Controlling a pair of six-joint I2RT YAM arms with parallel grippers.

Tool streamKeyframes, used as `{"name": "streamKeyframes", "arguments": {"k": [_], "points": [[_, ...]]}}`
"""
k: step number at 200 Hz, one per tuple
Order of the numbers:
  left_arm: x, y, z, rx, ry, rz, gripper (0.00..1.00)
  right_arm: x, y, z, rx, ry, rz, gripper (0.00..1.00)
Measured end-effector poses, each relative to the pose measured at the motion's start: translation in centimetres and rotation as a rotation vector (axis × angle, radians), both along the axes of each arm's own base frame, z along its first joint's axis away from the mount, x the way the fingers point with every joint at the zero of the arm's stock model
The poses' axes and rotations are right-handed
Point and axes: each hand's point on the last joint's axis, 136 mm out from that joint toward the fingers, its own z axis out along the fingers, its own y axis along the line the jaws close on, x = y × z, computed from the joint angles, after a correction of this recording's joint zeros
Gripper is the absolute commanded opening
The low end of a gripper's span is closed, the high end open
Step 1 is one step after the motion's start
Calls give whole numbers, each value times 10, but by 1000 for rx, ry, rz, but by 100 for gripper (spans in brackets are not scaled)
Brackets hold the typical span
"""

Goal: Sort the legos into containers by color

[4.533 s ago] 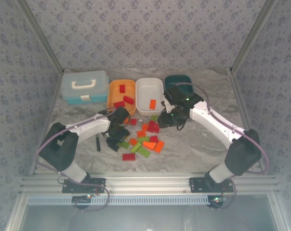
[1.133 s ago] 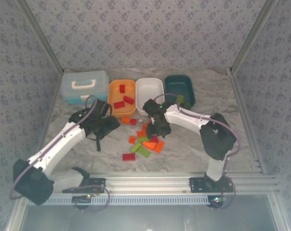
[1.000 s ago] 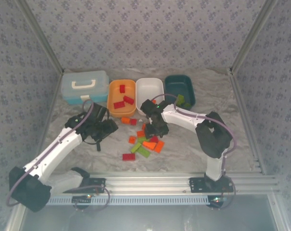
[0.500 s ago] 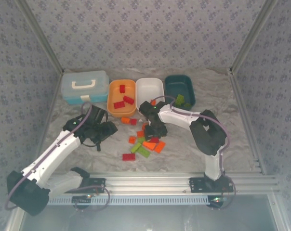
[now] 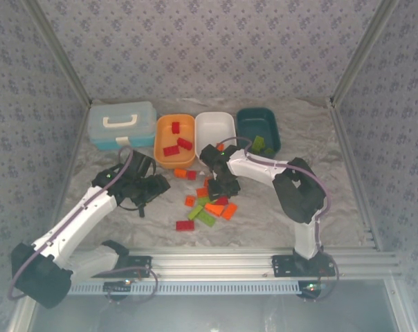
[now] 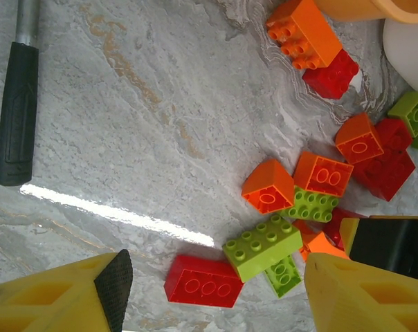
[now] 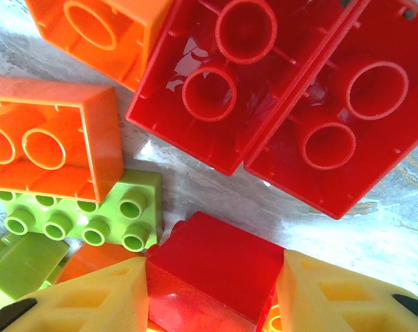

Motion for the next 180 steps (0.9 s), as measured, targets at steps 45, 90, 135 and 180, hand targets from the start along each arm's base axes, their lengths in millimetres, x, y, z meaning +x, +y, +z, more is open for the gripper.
{"name": "streamKeyframes", "arguments": {"k": [45, 90, 135, 180], "points": [[4, -2, -1, -3, -4, 0, 69, 1, -5, 4, 26, 3, -21, 41], [5, -4, -5, 0, 12, -6, 69, 10, -16, 17, 46, -20, -60, 37], [7, -5, -10, 9, 23, -12, 69, 16, -21, 39, 71, -49, -80, 36], [7, -4, -11, 24, 33, -19, 69, 47, 5, 89, 166, -146, -85, 36]]}}
